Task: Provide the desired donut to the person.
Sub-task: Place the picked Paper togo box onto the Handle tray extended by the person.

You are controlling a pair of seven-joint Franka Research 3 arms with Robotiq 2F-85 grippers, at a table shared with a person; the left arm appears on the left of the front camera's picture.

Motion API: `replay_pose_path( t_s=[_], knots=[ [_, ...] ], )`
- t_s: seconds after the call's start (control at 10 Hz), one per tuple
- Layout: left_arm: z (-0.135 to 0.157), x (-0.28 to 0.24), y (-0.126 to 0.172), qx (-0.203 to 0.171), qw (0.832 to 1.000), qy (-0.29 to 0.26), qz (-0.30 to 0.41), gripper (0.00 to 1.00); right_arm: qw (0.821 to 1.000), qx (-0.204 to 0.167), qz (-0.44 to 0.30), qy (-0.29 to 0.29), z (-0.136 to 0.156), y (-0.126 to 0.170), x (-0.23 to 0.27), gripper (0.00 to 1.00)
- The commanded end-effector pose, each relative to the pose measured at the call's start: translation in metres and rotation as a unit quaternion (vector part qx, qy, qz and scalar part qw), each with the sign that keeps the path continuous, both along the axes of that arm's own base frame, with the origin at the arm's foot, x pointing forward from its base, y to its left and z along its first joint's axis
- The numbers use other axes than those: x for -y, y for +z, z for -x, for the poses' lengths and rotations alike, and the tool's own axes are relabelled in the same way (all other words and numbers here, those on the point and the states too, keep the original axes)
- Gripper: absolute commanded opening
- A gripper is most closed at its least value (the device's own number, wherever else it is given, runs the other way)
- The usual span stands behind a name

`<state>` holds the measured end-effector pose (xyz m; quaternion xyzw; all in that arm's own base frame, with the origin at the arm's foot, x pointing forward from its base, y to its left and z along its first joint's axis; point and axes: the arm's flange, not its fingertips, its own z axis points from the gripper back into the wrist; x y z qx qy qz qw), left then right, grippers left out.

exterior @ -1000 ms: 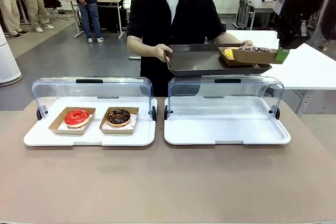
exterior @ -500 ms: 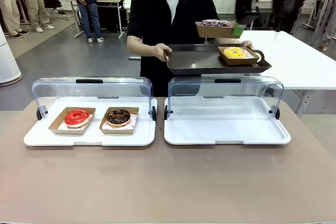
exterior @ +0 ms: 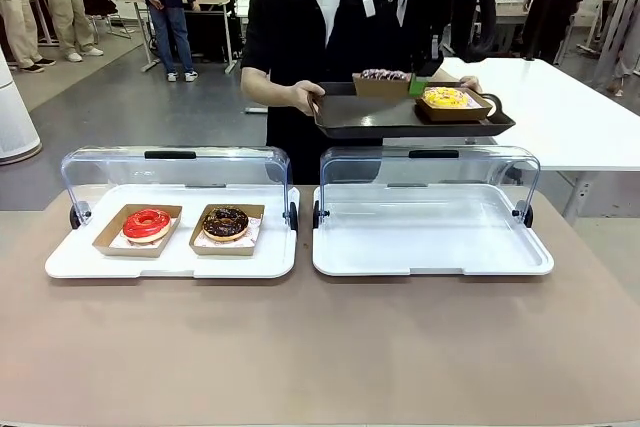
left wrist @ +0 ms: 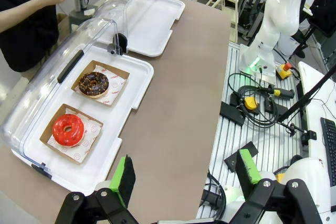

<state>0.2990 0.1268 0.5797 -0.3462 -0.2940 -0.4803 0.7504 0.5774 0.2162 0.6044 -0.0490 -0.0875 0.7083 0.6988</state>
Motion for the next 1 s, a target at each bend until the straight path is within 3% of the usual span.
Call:
replay_pose_path(
  t_s=[0.0, 0.2, 0.7, 0.9],
  knots=[
    [0.0, -0.001, 0.001, 0.008, 1.0, -0.004, 0.006, 1.0, 0.999, 0.016, -0.009, 0.032, -0.016, -0.01, -0.002, 0.01],
    [0.0, -0.001, 0.001, 0.008, 1.0, -0.004, 0.006, 1.0, 0.998, 0.015, -0.016, 0.063, -0.023, -0.029, -0.009, 0.01],
    [0.0, -0.001, 0.001, 0.008, 1.0, -0.004, 0.006, 1.0, 0.998, -0.006, -0.017, 0.057, -0.04, -0.057, -0.011, 0.01],
    [0.0, -0.001, 0.001, 0.008, 1.0, -0.004, 0.006, 1.0, 0.998, -0.008, -0.017, 0.058, -0.038, -0.058, -0.01, 0.61]
  ],
)
